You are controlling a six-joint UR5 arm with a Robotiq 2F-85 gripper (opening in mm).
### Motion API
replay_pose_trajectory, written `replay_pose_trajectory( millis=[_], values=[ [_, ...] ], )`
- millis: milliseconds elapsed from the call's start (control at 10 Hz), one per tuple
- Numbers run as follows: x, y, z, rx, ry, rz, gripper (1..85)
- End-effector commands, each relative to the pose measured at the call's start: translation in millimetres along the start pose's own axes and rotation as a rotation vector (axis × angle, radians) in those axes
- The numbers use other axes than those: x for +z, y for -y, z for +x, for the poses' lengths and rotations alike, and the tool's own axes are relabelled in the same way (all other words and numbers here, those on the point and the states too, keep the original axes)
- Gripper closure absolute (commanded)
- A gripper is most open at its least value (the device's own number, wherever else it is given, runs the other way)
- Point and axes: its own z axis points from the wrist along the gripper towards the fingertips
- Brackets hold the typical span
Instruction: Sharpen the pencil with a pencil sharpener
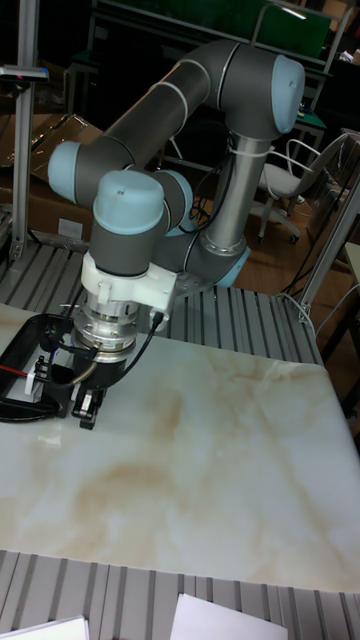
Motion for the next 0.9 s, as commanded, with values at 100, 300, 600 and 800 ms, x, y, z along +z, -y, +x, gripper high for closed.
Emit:
replay_pose_trajectory(
  millis=[100,300,600,800],
  values=[
    [-6.6,-20.6,7.0,0.007,0.020,-0.032,84.3],
    [-1.6,-20.8,18.3,-0.011,0.004,-0.013,84.3],
    [7.9,-18.3,17.0,-0.013,0.002,0.003,84.3],
    [20.3,-15.8,9.1,-0.005,0.004,0.020,84.3]
  ],
)
